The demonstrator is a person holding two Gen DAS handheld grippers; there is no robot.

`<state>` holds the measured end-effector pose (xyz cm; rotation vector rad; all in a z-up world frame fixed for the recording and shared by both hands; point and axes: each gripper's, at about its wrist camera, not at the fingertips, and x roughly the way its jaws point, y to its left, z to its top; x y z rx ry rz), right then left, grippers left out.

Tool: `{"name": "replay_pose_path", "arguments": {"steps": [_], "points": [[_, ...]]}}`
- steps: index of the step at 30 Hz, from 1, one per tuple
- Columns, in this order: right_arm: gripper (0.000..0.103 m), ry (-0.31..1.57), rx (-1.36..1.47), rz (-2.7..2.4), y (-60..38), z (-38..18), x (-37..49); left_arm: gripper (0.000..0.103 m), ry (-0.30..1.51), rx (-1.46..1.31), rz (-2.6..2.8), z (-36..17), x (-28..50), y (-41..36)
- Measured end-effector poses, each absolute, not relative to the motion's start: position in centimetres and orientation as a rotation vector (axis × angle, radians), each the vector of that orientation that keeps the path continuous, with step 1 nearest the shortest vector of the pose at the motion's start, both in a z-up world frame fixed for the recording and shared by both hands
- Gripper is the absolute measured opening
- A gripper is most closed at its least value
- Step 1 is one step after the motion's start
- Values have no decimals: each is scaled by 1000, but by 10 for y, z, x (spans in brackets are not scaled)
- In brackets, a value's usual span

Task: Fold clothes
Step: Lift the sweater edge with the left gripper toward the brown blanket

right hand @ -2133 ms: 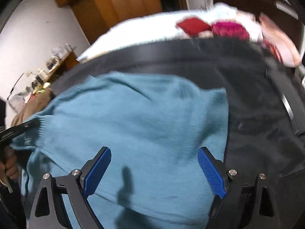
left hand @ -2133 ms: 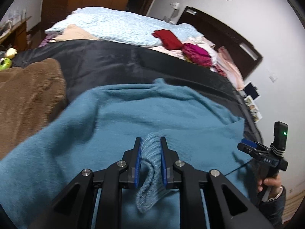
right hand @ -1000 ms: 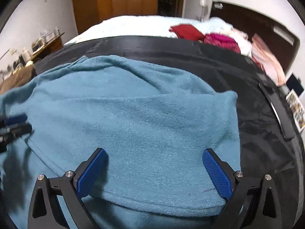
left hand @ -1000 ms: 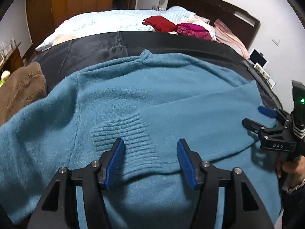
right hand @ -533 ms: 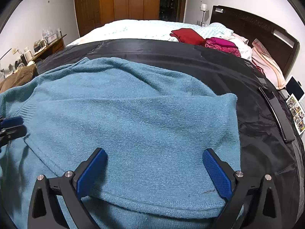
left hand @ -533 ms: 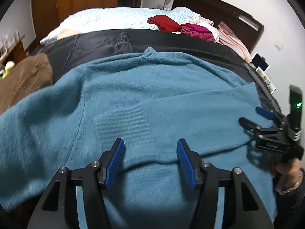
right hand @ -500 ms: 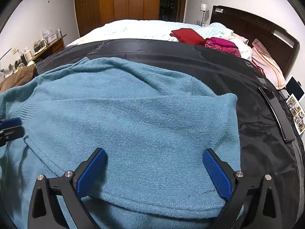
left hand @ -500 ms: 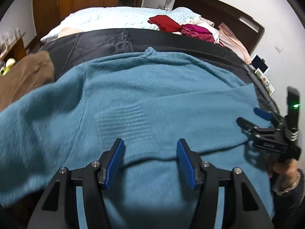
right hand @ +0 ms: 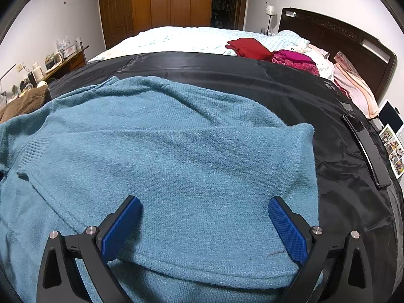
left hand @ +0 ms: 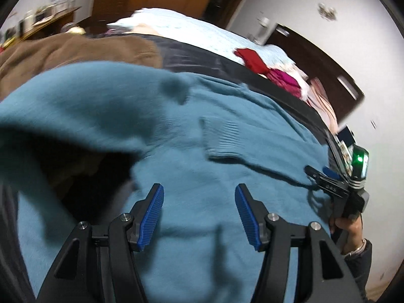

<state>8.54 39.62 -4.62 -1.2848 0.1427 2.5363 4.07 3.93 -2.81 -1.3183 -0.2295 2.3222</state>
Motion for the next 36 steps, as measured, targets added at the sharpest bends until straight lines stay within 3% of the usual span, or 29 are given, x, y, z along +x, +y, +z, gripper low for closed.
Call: {"name": "replay_pose_path", "arguments": {"steps": [8,21,31,36], "points": [[103,142,-1284,2537,397,-47,86,71,-150,-1364,2498,-47,48,5],[103,142,-1283,2538,396,-46,86,72,-53,-1334,2625,-52,58,-17],[103,141,-1283,2538,396,-46,86,72,-189,-1345,2636,-56,52,-40],[103,140,-1282,2538,396,-46,86,72,-163,-1349,2717,-56,50,-47]]}}
